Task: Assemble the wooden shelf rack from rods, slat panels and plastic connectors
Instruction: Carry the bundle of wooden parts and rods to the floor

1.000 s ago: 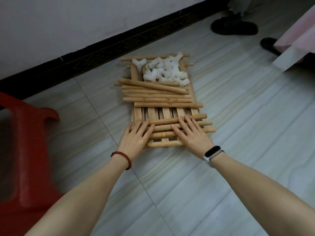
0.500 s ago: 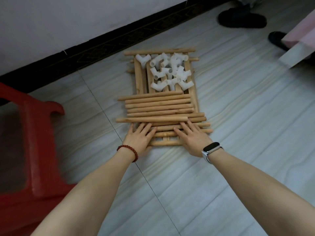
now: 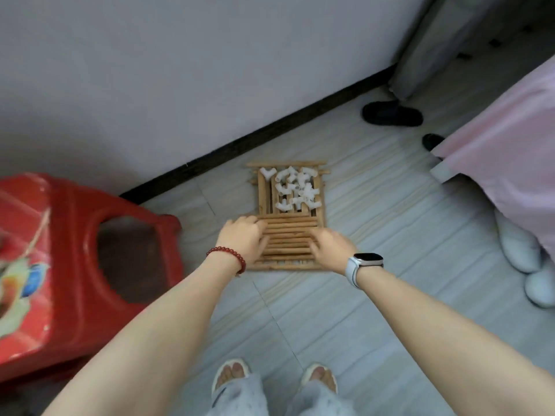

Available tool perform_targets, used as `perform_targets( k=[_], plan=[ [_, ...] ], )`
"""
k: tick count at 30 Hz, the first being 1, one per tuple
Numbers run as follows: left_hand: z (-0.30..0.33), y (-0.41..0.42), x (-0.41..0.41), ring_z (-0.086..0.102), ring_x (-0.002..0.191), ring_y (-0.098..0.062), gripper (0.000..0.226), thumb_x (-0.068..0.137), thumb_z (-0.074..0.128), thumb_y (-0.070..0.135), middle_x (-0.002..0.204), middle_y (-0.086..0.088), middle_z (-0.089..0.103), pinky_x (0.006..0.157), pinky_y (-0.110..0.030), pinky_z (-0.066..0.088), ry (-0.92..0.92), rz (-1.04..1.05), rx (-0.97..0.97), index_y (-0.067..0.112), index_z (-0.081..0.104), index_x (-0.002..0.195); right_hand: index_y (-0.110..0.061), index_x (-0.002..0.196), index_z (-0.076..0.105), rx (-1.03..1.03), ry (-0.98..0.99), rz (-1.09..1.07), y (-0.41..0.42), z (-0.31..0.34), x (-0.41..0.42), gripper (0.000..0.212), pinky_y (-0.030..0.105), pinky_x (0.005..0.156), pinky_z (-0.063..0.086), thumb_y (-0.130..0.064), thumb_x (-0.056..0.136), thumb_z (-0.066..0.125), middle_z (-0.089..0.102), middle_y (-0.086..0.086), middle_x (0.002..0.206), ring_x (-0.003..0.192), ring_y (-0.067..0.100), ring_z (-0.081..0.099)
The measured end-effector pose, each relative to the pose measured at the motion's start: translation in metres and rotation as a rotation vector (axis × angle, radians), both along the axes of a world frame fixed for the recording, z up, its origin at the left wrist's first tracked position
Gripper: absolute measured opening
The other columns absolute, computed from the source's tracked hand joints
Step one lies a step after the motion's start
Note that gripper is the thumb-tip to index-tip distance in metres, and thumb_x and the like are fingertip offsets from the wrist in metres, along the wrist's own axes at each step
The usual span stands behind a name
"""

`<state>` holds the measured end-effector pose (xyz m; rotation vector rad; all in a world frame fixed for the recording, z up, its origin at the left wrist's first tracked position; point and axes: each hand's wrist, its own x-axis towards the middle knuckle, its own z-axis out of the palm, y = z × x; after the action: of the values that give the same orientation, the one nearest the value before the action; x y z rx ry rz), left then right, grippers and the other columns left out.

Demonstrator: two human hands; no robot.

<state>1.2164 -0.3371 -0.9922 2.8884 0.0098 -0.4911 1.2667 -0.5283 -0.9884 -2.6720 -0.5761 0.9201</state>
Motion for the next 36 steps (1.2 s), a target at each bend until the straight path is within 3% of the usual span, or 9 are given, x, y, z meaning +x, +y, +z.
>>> perform_targets(
  k=[3,7,10,14,20,23,28,32,36],
  plan=[
    [0.119,0.018,-0.006,0.051,0.115,-0.023,0.037,0.096,0.040,0.034,0.124,-0.004,0.056,0.091,-0.036,0.039,-0.113,0.074,-0.061,0.019,0.051,0.129,-0.012,0.130,0.052,0.109,-0.033,-0.016,0.020,0.115,-0.002,0.036,0.034,0.094,0.044,-0.015,0.097,0.039,0.057,0.009,0.130,0.117,0.027,0.054],
    [0.271,0.040,-0.034,0.052,0.115,-0.023,0.036,0.095,0.045,0.032,0.125,-0.003,0.058,0.092,-0.034,0.039,-0.289,0.186,-0.127,0.018,0.055,0.126,-0.016,0.127,0.055,0.194,-0.079,0.019,0.050,0.262,-0.018,0.034,0.039,0.092,0.047,-0.019,0.097,0.038,0.062,0.007,0.123,0.111,0.026,0.057],
    [0.368,0.056,-0.064,0.052,0.116,-0.022,0.034,0.094,0.048,0.031,0.124,-0.002,0.059,0.093,-0.032,0.037,-0.398,0.291,-0.145,0.018,0.058,0.123,-0.018,0.125,0.055,0.270,-0.106,0.036,0.075,0.354,-0.037,0.032,0.038,0.090,0.047,-0.021,0.097,0.038,0.065,0.007,0.116,0.104,0.027,0.060],
    [0.485,0.079,-0.126,0.052,0.117,-0.020,0.033,0.094,0.049,0.030,0.123,0.000,0.059,0.095,-0.031,0.038,-0.536,0.465,-0.135,0.017,0.058,0.123,-0.017,0.121,0.059,0.386,-0.139,0.136,0.115,0.458,-0.077,0.031,0.033,0.092,0.044,-0.020,0.097,0.039,0.065,0.005,0.116,0.108,0.023,0.058],
    [0.584,0.097,-0.268,0.058,0.109,-0.020,0.030,0.091,0.055,0.027,0.115,-0.001,0.064,0.095,-0.033,0.043,-0.714,0.786,-0.071,0.015,0.063,0.117,-0.017,0.117,0.061,0.575,-0.132,0.415,0.173,0.552,-0.166,0.030,0.037,0.094,0.046,-0.019,0.096,0.041,0.067,0.004,0.112,0.107,0.022,0.059],
    [0.626,0.111,-0.360,0.060,0.103,-0.022,0.028,0.090,0.056,0.028,0.110,-0.003,0.066,0.091,-0.033,0.045,-0.735,0.972,0.029,0.016,0.064,0.115,-0.015,0.115,0.064,0.686,-0.128,0.602,0.209,0.595,-0.237,0.027,0.032,0.094,0.045,-0.018,0.096,0.045,0.068,0.005,0.109,0.104,0.021,0.061],
    [0.706,0.113,-0.529,0.060,0.105,-0.021,0.026,0.092,0.053,0.028,0.115,-0.002,0.065,0.090,-0.031,0.047,-0.777,1.231,0.215,0.017,0.066,0.112,-0.012,0.107,0.068,0.833,-0.122,0.913,0.264,0.664,-0.383,0.025,0.031,0.087,0.046,-0.013,0.092,0.048,0.069,0.010,0.108,0.103,0.026,0.061],
    [0.758,0.104,-0.667,0.061,0.099,-0.020,0.023,0.092,0.053,0.024,0.110,-0.002,0.066,0.085,-0.024,0.045,-0.857,1.397,0.365,0.016,0.068,0.106,-0.011,0.112,0.066,0.927,-0.097,1.144,0.303,0.713,-0.512,0.027,0.035,0.089,0.047,-0.010,0.093,0.047,0.069,0.011,0.107,0.104,0.028,0.062],
    [0.796,0.100,-0.797,0.061,0.101,-0.020,0.022,0.091,0.053,0.023,0.111,-0.002,0.067,0.089,-0.029,0.046,-0.920,1.519,0.513,0.016,0.069,0.104,-0.005,0.108,0.066,1.035,-0.075,1.290,0.338,0.751,-0.637,0.024,0.039,0.087,0.047,-0.011,0.094,0.047,0.069,0.015,0.104,0.098,0.030,0.062]
  ],
)
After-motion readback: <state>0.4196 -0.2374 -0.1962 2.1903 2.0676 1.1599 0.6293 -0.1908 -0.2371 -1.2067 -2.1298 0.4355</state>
